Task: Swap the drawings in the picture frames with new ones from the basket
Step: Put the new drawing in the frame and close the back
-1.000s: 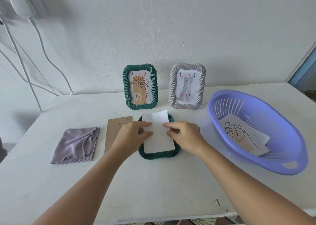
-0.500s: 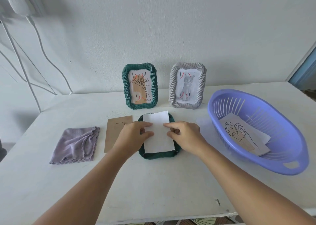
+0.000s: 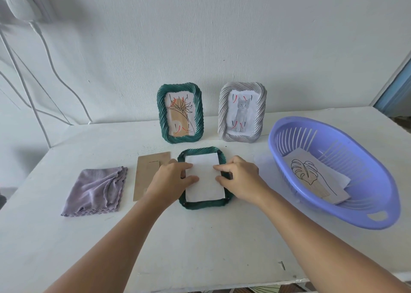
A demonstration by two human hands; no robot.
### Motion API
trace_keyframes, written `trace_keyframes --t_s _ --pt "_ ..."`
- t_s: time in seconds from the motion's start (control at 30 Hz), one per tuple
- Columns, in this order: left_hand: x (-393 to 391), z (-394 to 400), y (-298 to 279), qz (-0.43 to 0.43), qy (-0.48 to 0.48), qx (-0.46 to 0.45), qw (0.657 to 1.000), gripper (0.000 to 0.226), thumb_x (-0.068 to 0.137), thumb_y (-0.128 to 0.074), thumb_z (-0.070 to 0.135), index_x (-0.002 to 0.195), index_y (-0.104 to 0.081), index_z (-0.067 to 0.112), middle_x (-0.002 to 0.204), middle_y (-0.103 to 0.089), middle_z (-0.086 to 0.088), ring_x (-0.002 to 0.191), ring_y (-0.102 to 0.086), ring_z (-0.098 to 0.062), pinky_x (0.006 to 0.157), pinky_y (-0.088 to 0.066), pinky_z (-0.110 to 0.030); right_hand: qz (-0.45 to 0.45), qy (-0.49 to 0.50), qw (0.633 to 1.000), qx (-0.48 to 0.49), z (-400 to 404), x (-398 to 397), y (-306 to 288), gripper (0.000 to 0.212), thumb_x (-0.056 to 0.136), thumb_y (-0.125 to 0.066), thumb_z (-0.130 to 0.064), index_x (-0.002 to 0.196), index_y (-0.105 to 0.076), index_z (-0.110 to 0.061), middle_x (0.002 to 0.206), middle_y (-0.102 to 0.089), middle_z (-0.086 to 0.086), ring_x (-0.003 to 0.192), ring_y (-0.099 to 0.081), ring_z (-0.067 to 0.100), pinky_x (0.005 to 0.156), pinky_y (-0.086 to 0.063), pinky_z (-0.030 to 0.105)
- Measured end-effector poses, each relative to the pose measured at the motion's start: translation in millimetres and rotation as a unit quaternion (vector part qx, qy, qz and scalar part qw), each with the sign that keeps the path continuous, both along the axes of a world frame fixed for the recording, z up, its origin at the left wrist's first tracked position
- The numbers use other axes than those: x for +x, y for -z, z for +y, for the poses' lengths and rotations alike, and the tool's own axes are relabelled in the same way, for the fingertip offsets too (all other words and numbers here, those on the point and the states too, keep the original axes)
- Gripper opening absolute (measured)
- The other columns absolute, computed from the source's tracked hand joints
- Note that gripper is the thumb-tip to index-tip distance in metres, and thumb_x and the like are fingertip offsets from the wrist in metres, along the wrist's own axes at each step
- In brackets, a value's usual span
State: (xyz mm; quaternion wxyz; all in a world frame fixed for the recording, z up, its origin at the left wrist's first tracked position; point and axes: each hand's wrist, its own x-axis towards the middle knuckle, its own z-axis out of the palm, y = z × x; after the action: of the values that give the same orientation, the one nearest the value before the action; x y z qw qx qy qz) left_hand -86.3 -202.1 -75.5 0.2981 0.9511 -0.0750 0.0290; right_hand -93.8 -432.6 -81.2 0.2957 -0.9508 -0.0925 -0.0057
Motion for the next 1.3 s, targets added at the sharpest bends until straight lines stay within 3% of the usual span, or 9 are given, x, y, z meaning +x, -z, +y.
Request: trace_keyframes --t_s 0.2,0.47,0.57,0.7,0.8,0.87,1.0,1.17,1.3 --pt "1.2 2.3 1.8 0.009 -0.01 -0.008 1.0 0.045 0.089 -0.076 0.041 0.13 -0.069 0.023 0.091 -0.057 0.004 0.088 -0.055 -0.017 0.072 -0.041 -0.029 0.005 0.002 1.0 -0.007 1.7 2.5 0.3 0.037 0.095 -0.062 -0.044 0.132 -0.065 -0.042 0.106 -0.046 -0.013 0.095 -0.044 0.0 0.11 -0.031 0.041" --pt "1.8 2.6 0.9 0.016 -0.014 -0.017 1.0 0.048 0.088 -0.076 0.044 0.131 -0.069 0.024 0.088 -0.057 0.006 0.084 -0.052 -0.003 0.067 -0.039 -0.019 0.014 -0.002 1.0 -0.006 0.2 2.3 -2.3 0.037 0.097 -0.061 -0.044 0.133 -0.064 -0.043 0.108 -0.046 -0.013 0.095 -0.042 -0.002 0.111 -0.031 0.04" --pt "-2.5 7.2 -2.6 -0.012 -0.04 -0.013 0.999 0.053 0.088 -0.071 0.053 0.135 -0.063 0.029 0.092 -0.059 0.005 0.085 -0.056 -0.008 0.07 -0.043 -0.026 0.015 -0.002 1.0 -0.007 -0.3 2.0 -2.9 0.037 0.097 -0.06 -0.044 0.133 -0.063 -0.044 0.108 -0.046 -0.012 0.094 -0.042 -0.003 0.111 -0.031 0.041" --pt "-5.7 32.8 -9.8 -0.011 -0.151 0.088 0.985 0.054 0.094 -0.056 0.06 0.136 -0.056 0.025 0.123 -0.057 -0.012 0.109 -0.059 -0.036 0.077 -0.042 -0.038 0.015 -0.004 1.0 -0.005 -0.4 1.9 -4.1 0.035 0.097 -0.06 -0.043 0.131 -0.065 -0.045 0.106 -0.047 -0.013 0.091 -0.043 -0.003 0.111 -0.032 0.041" --pt "-9.9 51.9 -12.4 0.064 -0.174 0.211 0.96 0.07 0.094 -0.044 0.07 0.148 -0.036 0.026 0.13 -0.051 -0.016 0.12 -0.055 -0.042 0.09 -0.047 -0.047 0.021 -0.002 1.0 0.002 -0.1 1.2 -4.5 0.035 0.097 -0.06 -0.044 0.131 -0.065 -0.044 0.107 -0.047 -0.014 0.091 -0.044 -0.004 0.112 -0.03 0.041" --pt "-11.6 57.5 -13.2 0.075 -0.169 0.236 0.954 0.076 0.094 -0.038 0.073 0.154 -0.028 0.027 0.133 -0.052 -0.016 0.124 -0.054 -0.041 0.094 -0.047 -0.049 0.023 -0.001 1.0 0.003 -0.1 1.1 -4.3 0.035 0.097 -0.06 -0.044 0.132 -0.064 -0.043 0.108 -0.046 -0.015 0.092 -0.044 -0.004 0.113 -0.03 0.041" --pt "-10.7 56.2 -12.3 0.063 -0.154 0.201 0.965 0.069 0.095 -0.044 0.063 0.153 -0.037 0.026 0.129 -0.06 -0.011 0.118 -0.059 -0.036 0.09 -0.048 -0.044 0.023 -0.003 1.0 0.001 -0.2 1.6 -4.7 0.036 0.097 -0.06 -0.044 0.132 -0.064 -0.043 0.108 -0.046 -0.015 0.092 -0.045 -0.004 0.113 -0.03 0.041" --pt "-15.6 57.4 -12.7 0.042 -0.178 0.087 0.979 0.049 0.086 -0.056 0.055 0.128 -0.063 0.032 0.094 -0.062 0.0 0.09 -0.057 -0.026 0.074 -0.042 -0.037 0.013 0.004 1.0 0.003 1.5 0.5 -6.9 0.033 0.097 -0.06 -0.046 0.129 -0.065 -0.047 0.097 -0.047 -0.018 0.085 -0.046 -0.014 0.113 -0.03 0.045" --pt "-15.3 67.7 -26.8 0.032 -0.195 0.019 0.98 0.061 0.083 -0.061 0.054 0.14 -0.059 0.035 0.092 -0.068 -0.001 0.09 -0.064 -0.023 0.08 -0.054 -0.038 -0.035 0.031 0.999 -0.005 3.8 -2.7 -15.1 0.034 0.097 -0.057 -0.052 0.13 -0.064 -0.048 0.096 -0.048 -0.017 0.098 -0.053 -0.001 0.117 -0.022 0.051"
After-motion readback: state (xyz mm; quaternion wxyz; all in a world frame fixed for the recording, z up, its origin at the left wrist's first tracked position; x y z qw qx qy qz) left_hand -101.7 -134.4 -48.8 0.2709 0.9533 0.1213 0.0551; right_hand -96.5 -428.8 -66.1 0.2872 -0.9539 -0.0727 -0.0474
